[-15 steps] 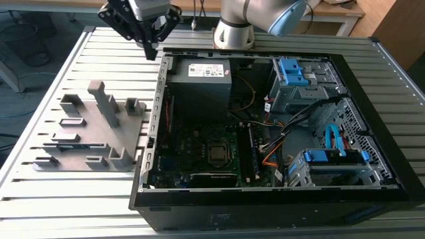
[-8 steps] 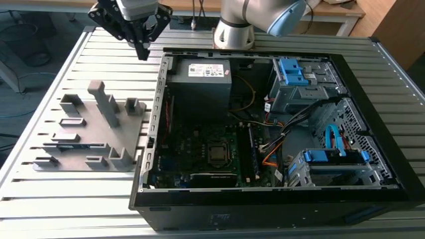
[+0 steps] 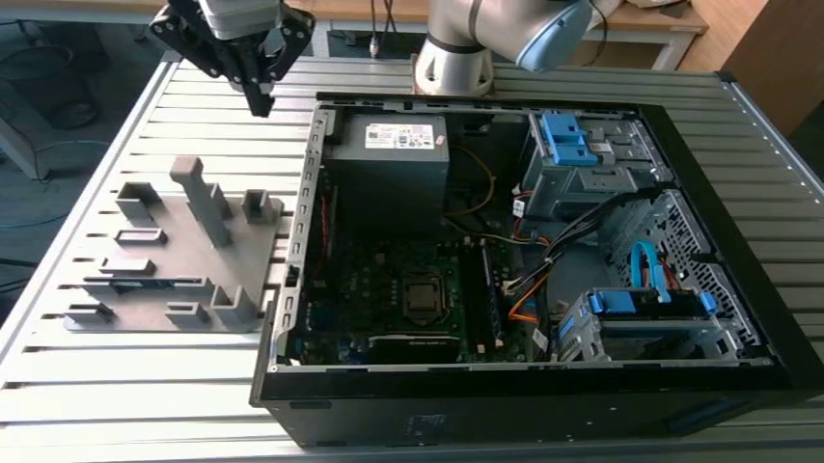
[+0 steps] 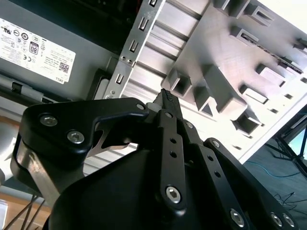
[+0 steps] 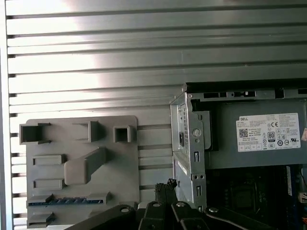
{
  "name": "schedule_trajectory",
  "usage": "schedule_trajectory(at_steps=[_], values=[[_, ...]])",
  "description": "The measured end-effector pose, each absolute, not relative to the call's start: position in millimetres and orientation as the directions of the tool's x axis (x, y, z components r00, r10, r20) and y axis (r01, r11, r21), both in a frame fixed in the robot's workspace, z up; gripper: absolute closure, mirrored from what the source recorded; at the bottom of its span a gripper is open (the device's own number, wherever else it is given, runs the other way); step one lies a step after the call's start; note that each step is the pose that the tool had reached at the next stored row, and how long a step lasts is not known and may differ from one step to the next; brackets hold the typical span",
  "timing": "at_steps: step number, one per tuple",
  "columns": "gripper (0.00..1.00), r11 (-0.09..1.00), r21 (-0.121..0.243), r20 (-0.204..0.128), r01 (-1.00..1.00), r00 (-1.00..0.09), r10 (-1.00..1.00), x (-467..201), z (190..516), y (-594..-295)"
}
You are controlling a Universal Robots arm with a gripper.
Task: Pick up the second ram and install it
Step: 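Reach for the second ram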
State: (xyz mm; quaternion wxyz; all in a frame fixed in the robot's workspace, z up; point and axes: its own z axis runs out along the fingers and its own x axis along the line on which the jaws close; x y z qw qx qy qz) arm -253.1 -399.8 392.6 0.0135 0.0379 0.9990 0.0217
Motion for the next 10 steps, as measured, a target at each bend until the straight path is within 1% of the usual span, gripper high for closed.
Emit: schedule_trajectory(at_steps=[10], values=[[0.90,0.996,0.044,-0.025,0.075,-0.997,0.076,-270,392,-400]])
